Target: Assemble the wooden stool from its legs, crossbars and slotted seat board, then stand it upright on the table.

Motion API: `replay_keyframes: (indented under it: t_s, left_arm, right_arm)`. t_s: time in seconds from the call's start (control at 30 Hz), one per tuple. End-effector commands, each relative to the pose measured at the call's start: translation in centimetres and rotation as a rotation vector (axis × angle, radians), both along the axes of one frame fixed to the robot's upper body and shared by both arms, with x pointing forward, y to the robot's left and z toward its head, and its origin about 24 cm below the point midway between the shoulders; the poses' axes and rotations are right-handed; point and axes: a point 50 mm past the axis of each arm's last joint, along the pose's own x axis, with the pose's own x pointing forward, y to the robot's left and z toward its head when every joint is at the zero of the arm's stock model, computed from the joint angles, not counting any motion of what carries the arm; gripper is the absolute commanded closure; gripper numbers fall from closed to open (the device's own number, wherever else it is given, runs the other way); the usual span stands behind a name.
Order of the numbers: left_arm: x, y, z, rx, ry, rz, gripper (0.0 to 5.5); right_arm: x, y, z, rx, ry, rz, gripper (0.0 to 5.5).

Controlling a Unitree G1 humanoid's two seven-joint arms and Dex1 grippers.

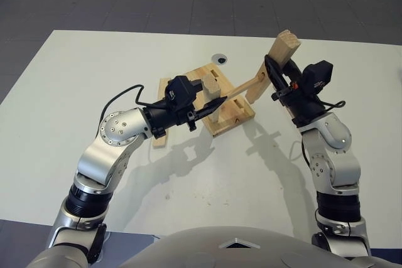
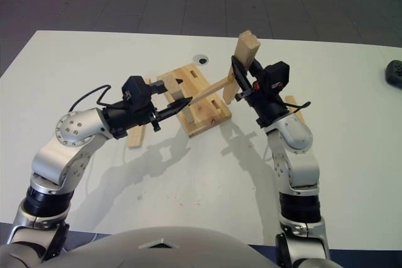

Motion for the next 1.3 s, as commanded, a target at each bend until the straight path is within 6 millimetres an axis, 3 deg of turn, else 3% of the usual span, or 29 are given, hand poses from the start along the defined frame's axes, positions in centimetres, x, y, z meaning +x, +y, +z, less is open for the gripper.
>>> replay_keyframes:
  t_s: [0.03, 0.3, 0.6, 0.73, 0.87, 1.2, 1.3]
  left_arm:
    - [-0.3, 0.0, -3.0, 0.074, 0.134, 0.011, 3.46]
    - [-0.2, 0.2, -3.3, 0.091, 0.134, 0.020, 3.46]
    - [-0.1, 0.2, -3.6, 0.103, 0.137, 0.016, 3.46]
    - [0.0, 0.3, -3.6, 0.108, 0.134, 0.012, 3.46]
    - [0.1, 0.3, -3.7, 0.114, 0.133, 0.013, 3.46]
    - [0.0, 0.3, -3.8, 0.123, 0.127, 0.006, 3.46]
    - [0.2, 0.4, -3.8, 0.126, 0.126, 0.008, 3.46]
  right_arm:
    - [-0.3, 1.4, 1.5, 0.011, -0.054, 0.080, 4.47]
    - [0.1, 0.9, -0.2, 0.067, 0.163, 0.101, 4.47]
    - [1.3, 1.1, 0.2, 0.168, 0.256, 0.187, 4.47]
    - [1.6, 0.3, 0.6, 0.210, 0.311, 0.194, 4.47]
    - [1.5, -0.3, 0.5, 0.166, 0.341, 0.203, 4.47]
    - [1.5, 0.2, -0.4, 0.017, 0.326, 0.190, 4.48]
    - [1.5, 0.3, -1.3, -0.006, 0.393, 0.198, 4.48]
